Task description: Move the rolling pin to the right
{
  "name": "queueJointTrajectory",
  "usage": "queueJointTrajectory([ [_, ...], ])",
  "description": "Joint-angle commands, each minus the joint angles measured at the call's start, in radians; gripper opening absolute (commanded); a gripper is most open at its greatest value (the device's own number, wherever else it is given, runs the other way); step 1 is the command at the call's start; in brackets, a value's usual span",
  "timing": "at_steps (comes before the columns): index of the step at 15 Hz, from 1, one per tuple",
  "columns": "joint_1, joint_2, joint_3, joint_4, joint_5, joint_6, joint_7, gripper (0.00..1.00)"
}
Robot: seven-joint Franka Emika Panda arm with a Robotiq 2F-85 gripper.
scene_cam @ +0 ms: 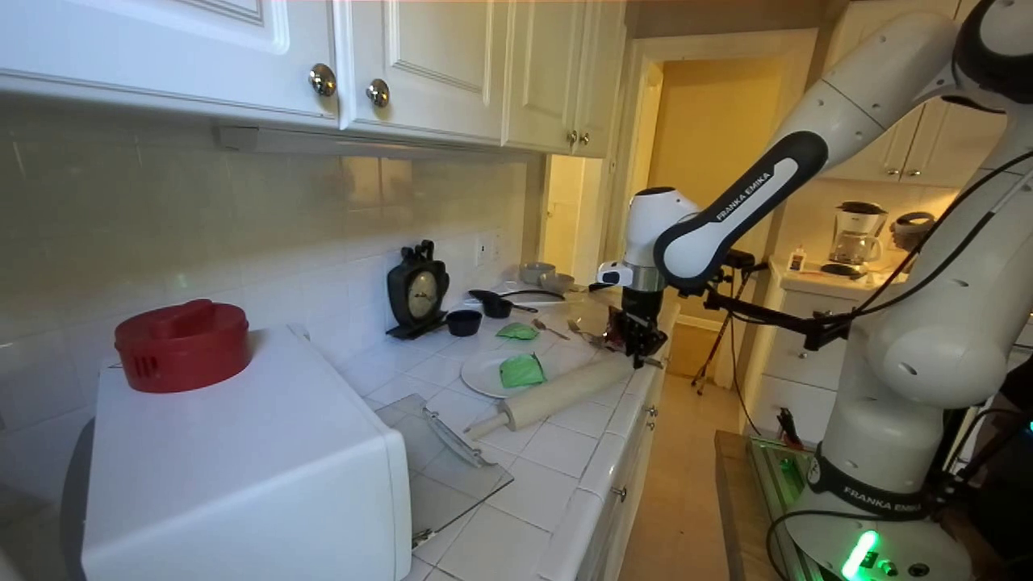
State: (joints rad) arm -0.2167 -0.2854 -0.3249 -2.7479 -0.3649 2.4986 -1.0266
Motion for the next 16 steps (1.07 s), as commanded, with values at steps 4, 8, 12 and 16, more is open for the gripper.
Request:
queueJointTrajectory([
  [4,-0.010,0.101,-0.018,-0.001,0.019,0.086,-0.058,0.06],
  [8,-0.006,0.149,0.012,-0.002,0.018,0.148,-0.023,0.06],
  [12,-0.011,0.178,0.017,-0.002,0.032,0.176,-0.038,0.06],
  [16,-0.027,0.182,-0.010,-0.001,0.100,0.206,-0.058,0.06],
])
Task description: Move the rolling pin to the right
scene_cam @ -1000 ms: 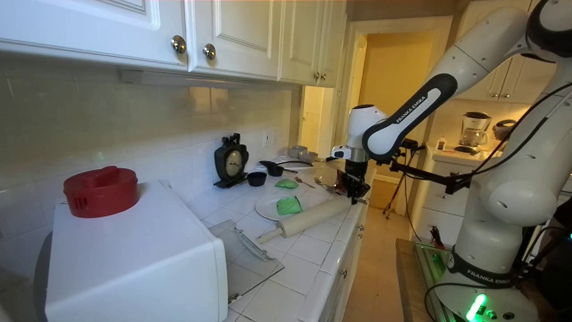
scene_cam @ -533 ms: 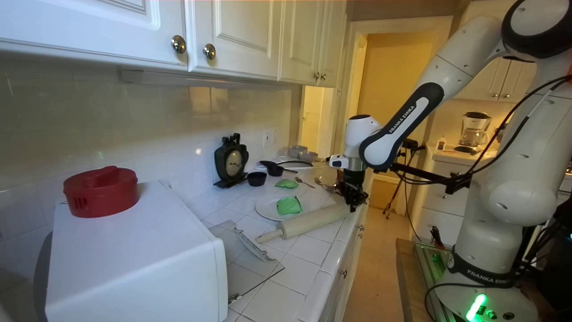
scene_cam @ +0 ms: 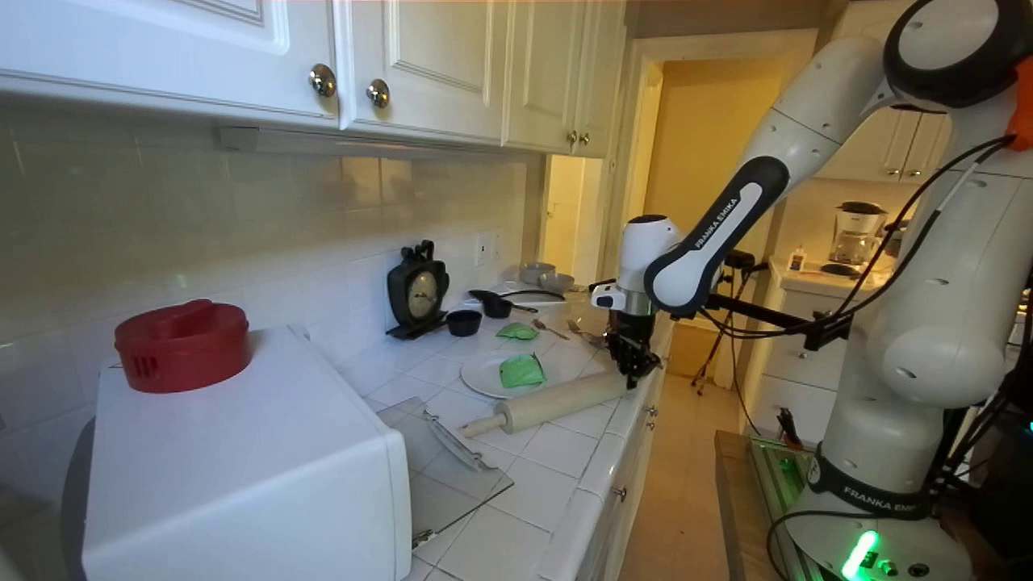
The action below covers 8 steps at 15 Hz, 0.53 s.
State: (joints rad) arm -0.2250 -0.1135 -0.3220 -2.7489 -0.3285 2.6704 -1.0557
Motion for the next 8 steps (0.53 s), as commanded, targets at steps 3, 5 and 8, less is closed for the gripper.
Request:
queueJointTrajectory([
  [3,-0.027,0.005,-0.037,0.000,0.146,0.049,-0.059,0.06],
  [5,-0.031,0.004,-0.047,0.000,0.175,0.049,-0.072,0.06],
  [8,-0.039,-0.002,-0.053,0.000,0.190,0.043,-0.076,0.06],
])
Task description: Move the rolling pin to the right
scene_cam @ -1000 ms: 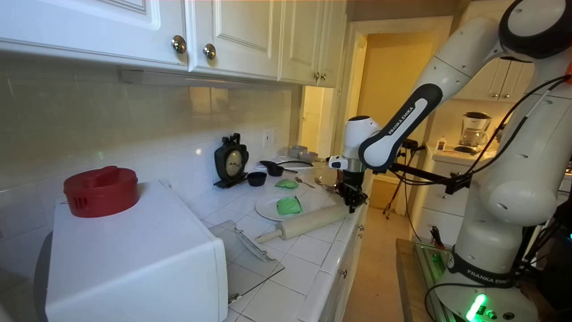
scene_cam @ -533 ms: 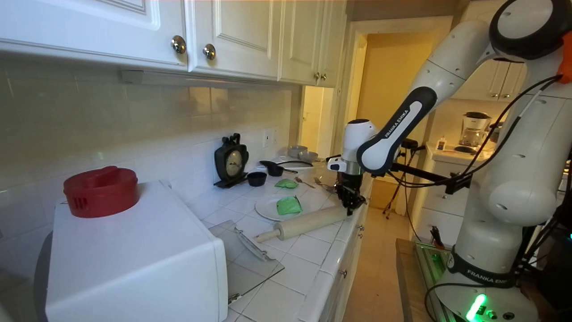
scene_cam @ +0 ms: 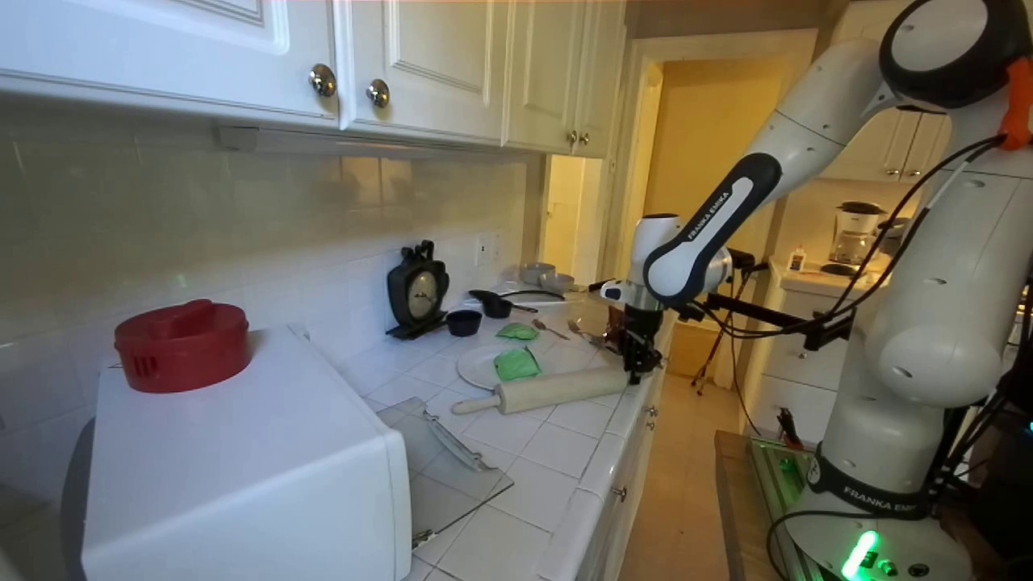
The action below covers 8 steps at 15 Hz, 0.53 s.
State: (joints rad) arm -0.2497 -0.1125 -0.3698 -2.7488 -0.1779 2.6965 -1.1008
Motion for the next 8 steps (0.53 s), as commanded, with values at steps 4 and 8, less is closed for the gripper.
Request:
queueJointTrajectory([
  [4,-0.018,-0.026,0.031,0.000,-0.064,-0.034,-0.006,0.06],
  [8,-0.027,-0.079,0.062,0.005,-0.168,-0.081,0.052,0.06],
])
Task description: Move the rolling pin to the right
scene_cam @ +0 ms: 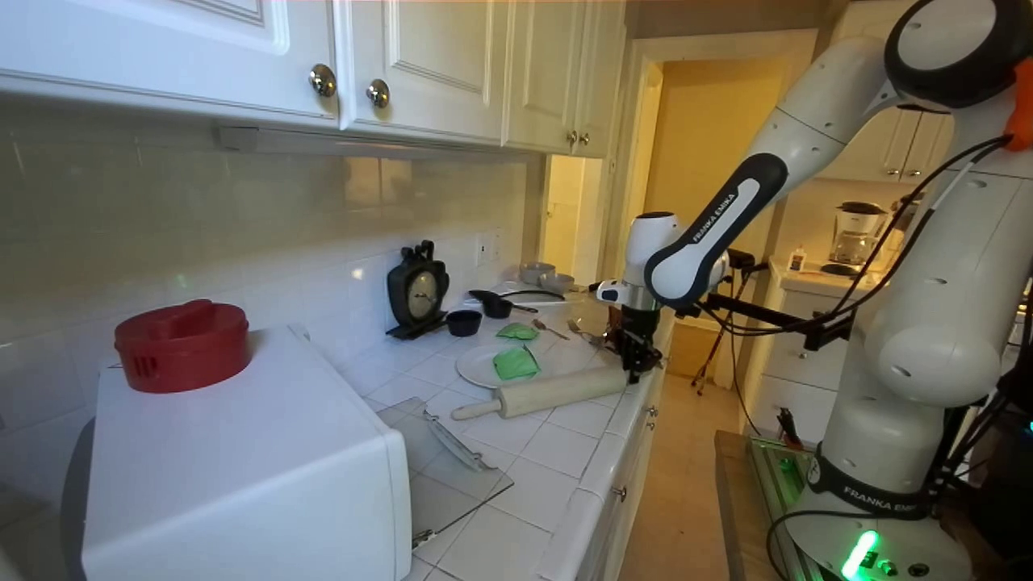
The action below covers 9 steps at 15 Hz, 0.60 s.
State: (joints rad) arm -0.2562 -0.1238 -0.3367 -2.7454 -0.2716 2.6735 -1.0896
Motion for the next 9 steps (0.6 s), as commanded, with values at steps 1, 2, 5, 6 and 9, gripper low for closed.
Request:
queueJointTrajectory([
  [1,-0.021,-0.090,0.037,0.003,-0.094,-0.075,0.054,0.06],
  [2,-0.022,-0.109,0.044,0.005,-0.112,-0.089,0.069,0.06],
  [5,-0.021,-0.156,0.052,0.002,-0.126,-0.129,0.085,0.06],
  [6,-0.018,-0.163,0.047,0.003,-0.114,-0.126,0.082,0.06],
  [9,-0.013,-0.169,0.039,0.002,-0.096,-0.131,0.067,0.06],
])
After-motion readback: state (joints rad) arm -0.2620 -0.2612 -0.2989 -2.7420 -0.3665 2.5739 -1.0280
